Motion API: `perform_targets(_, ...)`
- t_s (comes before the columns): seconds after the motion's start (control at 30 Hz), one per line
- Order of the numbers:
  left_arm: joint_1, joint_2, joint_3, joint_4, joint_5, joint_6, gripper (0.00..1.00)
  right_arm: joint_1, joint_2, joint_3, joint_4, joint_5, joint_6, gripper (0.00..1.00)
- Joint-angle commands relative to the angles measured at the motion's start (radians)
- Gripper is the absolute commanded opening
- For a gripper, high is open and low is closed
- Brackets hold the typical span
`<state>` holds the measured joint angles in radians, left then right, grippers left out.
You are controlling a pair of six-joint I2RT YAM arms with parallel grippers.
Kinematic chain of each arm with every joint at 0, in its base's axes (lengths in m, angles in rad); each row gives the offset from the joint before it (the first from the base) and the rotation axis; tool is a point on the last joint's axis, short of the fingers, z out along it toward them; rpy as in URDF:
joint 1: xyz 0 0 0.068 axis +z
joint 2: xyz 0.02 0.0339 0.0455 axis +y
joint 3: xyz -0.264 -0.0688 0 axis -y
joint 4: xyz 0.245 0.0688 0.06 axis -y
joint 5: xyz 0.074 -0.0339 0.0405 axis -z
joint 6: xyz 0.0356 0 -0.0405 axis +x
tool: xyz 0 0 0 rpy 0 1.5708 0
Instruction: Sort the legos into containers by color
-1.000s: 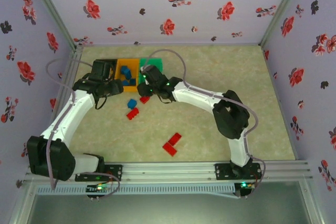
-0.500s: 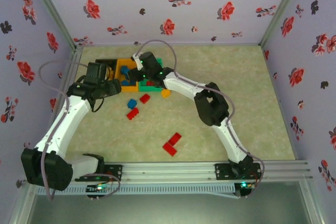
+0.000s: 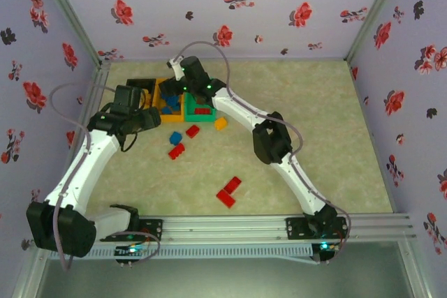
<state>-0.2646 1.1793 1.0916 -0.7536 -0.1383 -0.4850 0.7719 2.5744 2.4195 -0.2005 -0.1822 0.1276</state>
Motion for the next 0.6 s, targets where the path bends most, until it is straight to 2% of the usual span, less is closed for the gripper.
perform_targets(0.0, -0.006, -0.021, -0.016, -0.030, -0.018, -0.012, 0.70, -0.016, -0.001, 0.034, -0.044, -0.017, 0.024, 0.75)
perform_targets(0.1, -0.010, -0.024, -0.024, -0.036, -0.017, -0.018, 0.70, -0.015, -0.072, -0.046, -0.028, -0.011, 0.030, 0.75)
perform_targets(0.33, -0.067, -0.033, -0.085, -0.026, -0.008, -0.058, 0.70, -0.016, -0.385, -0.462, 0.119, 0.062, 0.050, 0.76)
perform_targets(0.57, -0.134, 0.023, -0.147, 0.001, -0.007, -0.087, 0.70, -0.016, -0.662, -0.766, 0.140, 0.145, 0.063, 0.77)
